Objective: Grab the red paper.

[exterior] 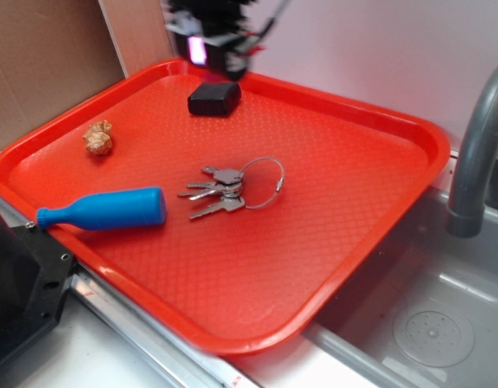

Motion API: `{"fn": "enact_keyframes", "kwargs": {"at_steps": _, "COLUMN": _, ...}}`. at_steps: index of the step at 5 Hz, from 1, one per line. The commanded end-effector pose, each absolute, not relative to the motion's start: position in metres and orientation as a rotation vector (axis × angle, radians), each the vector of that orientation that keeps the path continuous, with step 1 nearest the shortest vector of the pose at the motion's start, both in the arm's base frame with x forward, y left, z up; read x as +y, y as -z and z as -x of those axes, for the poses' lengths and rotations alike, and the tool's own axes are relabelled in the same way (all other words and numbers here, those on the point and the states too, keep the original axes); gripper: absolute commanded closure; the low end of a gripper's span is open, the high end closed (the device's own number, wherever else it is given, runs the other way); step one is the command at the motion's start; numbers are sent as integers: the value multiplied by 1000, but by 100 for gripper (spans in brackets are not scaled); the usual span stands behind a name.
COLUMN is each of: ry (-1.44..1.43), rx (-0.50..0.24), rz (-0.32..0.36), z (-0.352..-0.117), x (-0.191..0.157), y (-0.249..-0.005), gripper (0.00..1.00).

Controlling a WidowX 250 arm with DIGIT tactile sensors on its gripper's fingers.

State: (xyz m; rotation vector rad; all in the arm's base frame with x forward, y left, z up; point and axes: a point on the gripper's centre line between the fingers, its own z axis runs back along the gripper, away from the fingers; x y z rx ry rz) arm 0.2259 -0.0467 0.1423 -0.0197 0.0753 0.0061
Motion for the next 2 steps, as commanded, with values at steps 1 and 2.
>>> {"fn": "enact_keyframes", "kwargs": {"at_steps": 1, "ry": -115, "rx": -78, "rz": 43, "z": -173, "x": -34, "y": -203, "gripper": 100}}
{"fn": "enact_keyframes", "kwargs": {"at_steps": 2, "ry": -120, "rx": -75, "rz": 12, "z": -175, "x": -34, "y": -195, "gripper": 100}}
